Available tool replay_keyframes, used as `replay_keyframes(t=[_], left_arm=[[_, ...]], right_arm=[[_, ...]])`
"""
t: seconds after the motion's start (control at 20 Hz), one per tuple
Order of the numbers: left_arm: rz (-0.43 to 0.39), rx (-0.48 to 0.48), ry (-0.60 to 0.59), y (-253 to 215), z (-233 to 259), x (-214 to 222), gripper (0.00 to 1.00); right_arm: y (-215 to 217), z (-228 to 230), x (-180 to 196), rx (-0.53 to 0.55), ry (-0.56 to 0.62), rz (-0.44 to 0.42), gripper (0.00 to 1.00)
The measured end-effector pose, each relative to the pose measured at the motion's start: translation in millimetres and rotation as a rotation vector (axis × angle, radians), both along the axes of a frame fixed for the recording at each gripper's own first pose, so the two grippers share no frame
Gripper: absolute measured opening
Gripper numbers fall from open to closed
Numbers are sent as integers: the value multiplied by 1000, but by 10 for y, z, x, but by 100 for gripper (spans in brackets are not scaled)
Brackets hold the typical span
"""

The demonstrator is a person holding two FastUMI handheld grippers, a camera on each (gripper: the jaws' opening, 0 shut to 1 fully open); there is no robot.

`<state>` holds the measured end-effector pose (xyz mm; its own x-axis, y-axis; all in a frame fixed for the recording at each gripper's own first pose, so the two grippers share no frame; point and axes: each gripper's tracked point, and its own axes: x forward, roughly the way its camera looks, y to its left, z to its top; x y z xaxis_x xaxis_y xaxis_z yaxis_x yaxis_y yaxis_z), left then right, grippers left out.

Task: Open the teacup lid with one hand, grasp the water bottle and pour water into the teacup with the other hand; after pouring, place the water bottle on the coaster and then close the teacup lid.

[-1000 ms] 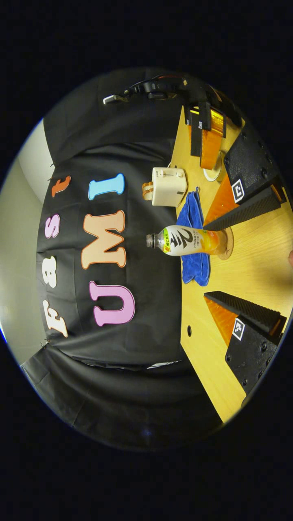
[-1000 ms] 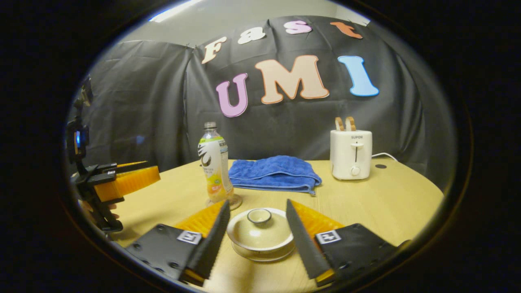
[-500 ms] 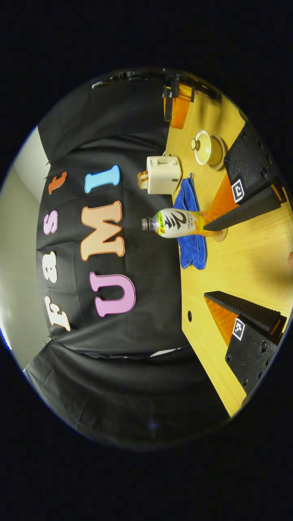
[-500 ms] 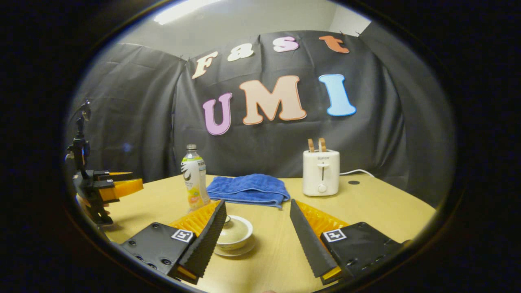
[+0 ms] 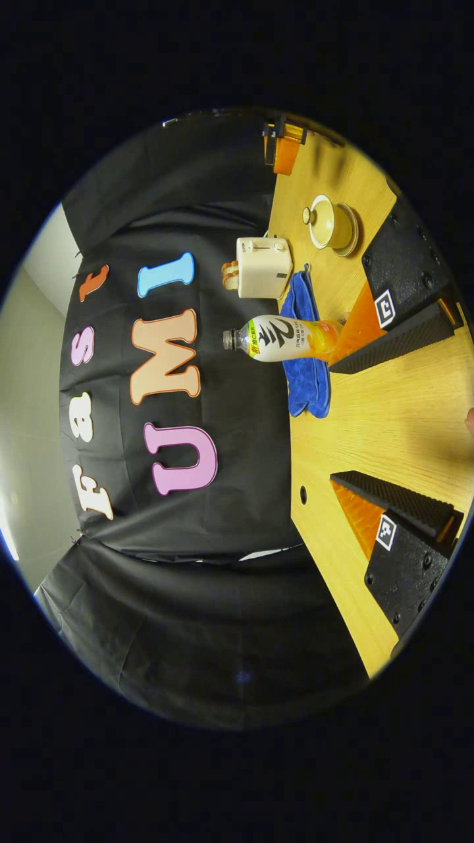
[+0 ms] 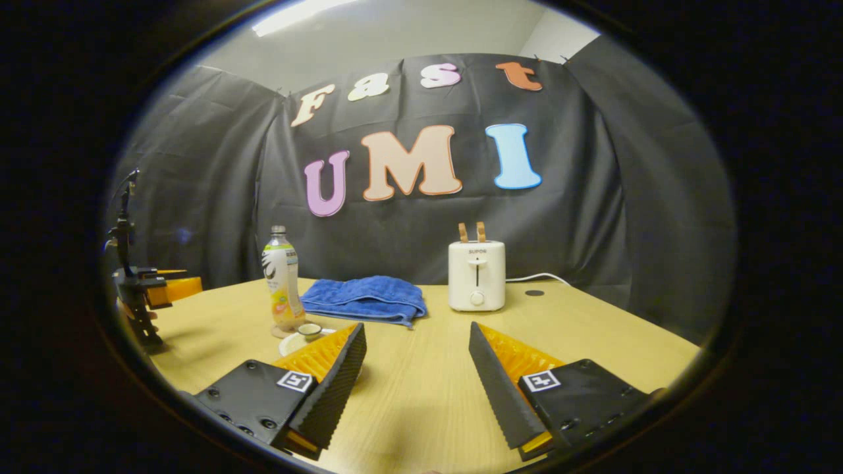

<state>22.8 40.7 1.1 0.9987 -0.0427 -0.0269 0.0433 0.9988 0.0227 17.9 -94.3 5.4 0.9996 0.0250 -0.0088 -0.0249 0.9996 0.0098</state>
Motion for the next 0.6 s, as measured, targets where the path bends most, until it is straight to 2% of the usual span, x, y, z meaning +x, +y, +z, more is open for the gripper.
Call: replay_keyframes(t=[0.35, 0.6], left_arm=[[15, -52, -8, 43, -104, 0, 87], [19, -23, 5, 21, -153, 10, 88]], right_arm=[[-99, 10, -56, -1, -16, -56, 96], [-79, 10, -62, -15, -15, -65, 95]])
